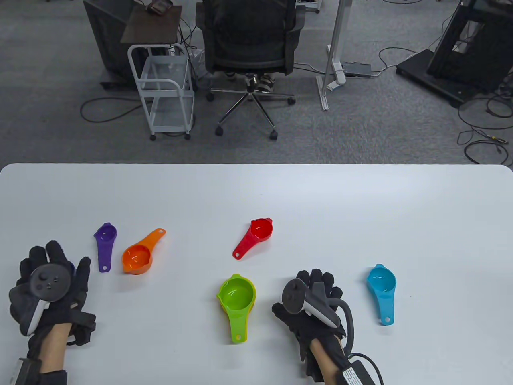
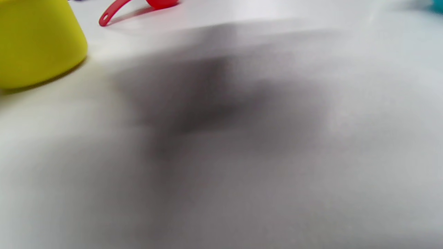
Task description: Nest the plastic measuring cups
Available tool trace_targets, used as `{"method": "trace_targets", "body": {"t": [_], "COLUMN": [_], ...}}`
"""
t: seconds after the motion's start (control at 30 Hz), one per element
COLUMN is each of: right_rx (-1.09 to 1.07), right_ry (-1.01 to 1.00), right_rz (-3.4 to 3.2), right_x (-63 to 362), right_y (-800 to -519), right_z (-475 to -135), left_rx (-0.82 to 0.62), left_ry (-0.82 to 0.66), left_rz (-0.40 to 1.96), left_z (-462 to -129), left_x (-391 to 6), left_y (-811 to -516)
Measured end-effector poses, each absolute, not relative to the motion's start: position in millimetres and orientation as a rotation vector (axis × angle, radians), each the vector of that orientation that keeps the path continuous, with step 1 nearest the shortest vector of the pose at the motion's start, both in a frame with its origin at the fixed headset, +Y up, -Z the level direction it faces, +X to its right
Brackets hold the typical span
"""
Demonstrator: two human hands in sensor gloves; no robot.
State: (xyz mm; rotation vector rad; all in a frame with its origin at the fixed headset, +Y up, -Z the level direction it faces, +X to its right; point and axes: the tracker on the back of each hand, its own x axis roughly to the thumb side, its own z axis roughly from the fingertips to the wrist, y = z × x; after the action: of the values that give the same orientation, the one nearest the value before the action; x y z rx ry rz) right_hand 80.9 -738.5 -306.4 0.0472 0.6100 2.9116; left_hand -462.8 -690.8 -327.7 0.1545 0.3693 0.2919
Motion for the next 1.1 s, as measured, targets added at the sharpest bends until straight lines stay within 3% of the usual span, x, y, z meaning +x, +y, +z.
{"method": "trace_targets", "body": {"t": [0.13,0.3,0.6,0.9,1.1], "right_rx": [0.042,0.028,0.025,0.034,0.064], "right_ry": [0.623,0.636,0.699,0.676,0.633], "right_rz": [2.921,2.917,2.891,2.886,2.893], "right_x": [81.9,82.8,84.0,84.8,82.1], "right_y": [-741.3,-743.5,-749.8,-749.9,-745.2], "right_z": [-308.2,-310.3,-312.4,-312.8,-309.2], "left_rx": [0.034,-0.161,-0.257,-0.015,0.201], "left_ry": [0.500,0.460,0.429,0.372,0.110], "left_rz": [0.345,0.273,0.146,0.156,0.344], "left_z": [-337.6,-351.5,-379.1,-364.8,-342.7], "left_x": [-485.0,-479.3,-471.0,-462.3,-382.8], "left_y": [-716.3,-735.9,-748.8,-731.5,-672.6]}}
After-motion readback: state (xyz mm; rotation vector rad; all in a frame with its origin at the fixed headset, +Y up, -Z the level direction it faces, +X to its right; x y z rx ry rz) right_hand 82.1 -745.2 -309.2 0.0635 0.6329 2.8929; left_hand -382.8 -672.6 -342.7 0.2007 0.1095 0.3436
